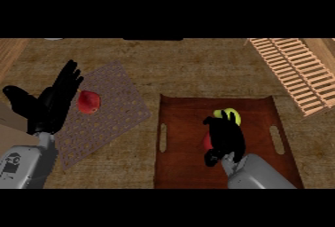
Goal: Pick the tomato from the tray and place it in the tiered shelf
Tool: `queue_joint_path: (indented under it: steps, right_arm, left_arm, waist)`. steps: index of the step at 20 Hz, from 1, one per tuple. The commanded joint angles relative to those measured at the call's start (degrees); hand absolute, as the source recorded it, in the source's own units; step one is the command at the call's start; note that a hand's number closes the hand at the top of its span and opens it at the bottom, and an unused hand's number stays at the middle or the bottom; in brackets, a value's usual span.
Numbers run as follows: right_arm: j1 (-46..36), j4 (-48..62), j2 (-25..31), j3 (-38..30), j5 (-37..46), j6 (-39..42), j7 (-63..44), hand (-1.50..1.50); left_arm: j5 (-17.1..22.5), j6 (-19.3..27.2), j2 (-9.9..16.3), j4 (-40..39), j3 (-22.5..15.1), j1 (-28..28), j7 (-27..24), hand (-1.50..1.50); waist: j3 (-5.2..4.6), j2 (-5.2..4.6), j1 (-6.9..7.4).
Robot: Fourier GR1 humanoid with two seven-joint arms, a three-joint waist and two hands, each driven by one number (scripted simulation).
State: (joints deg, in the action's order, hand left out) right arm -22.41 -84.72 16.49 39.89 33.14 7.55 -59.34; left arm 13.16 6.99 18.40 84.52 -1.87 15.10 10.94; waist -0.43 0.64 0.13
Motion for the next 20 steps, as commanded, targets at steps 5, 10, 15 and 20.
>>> queue_joint_path:
  steps: [5, 10, 15, 20]
  right_arm:
    - [-1.01, 5.35, -3.49, 0.06, 5.97, 3.78, 2.31, 1.5]
    - [-1.81, 7.4, -8.28, 3.91, 9.89, 0.53, 7.84, 1.5]
    - [-8.6, 14.61, -13.34, 2.78, 11.37, -0.34, 15.77, 1.5]
    - [-6.11, 7.4, -14.77, 1.01, 13.65, -3.15, 13.65, 1.5]
  left_arm:
    - [-0.44, -1.01, 0.07, 6.18, 0.92, -4.01, 2.09, 0.0]
    - [-0.97, -1.58, -1.55, 1.4, 0.78, -0.08, 0.94, 0.0]
    - [0.18, -3.44, 0.07, 3.29, 2.51, -1.73, 2.31, 0.0]
    - [-1.68, -2.39, -1.86, 4.08, 2.22, -3.05, 1.48, 0.0]
  waist:
    - [0.44, -0.57, 0.37]
    - [0.44, -0.74, 0.35]
    - [0.45, -0.71, 0.67]
    - [0.44, -0.48, -0.08]
